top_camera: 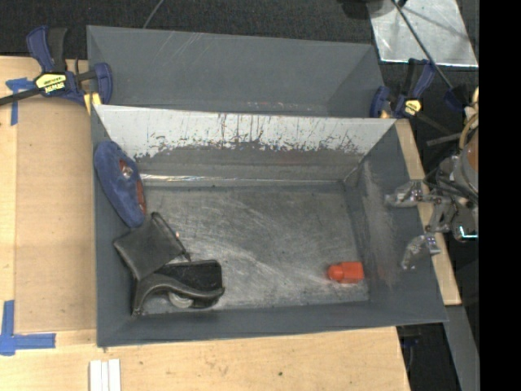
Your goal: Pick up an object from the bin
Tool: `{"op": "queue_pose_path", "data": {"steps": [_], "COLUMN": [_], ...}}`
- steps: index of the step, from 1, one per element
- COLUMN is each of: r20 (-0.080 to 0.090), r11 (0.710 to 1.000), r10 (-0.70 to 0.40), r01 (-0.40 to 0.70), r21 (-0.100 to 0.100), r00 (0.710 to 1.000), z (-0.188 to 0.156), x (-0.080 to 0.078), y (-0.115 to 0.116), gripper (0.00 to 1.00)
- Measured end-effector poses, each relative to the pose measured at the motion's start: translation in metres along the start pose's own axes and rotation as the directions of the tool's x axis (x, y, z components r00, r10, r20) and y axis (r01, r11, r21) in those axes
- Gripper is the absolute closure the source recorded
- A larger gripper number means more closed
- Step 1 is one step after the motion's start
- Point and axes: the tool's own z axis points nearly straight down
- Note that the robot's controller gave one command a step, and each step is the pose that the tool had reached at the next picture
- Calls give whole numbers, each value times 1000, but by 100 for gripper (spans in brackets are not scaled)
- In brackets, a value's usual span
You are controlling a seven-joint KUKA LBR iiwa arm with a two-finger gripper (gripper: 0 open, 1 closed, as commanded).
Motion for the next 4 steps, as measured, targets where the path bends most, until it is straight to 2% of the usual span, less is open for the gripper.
{"op": "queue_pose_path", "data": {"steps": [1, 2, 3, 4], "r20": [1, 6, 10, 7], "r11": [987, 840, 739, 674], "r10": [-162, -542, -674, -739], "r01": [162, 542, 674, 739], "r21": [-2, 5, 12, 8], "r00": [987, 840, 739, 674], "z": [71, 169, 10, 170], "x": [-1, -11, -17, -8], "y": [60, 33, 52, 37], "gripper": [0, 0, 0, 0]}}
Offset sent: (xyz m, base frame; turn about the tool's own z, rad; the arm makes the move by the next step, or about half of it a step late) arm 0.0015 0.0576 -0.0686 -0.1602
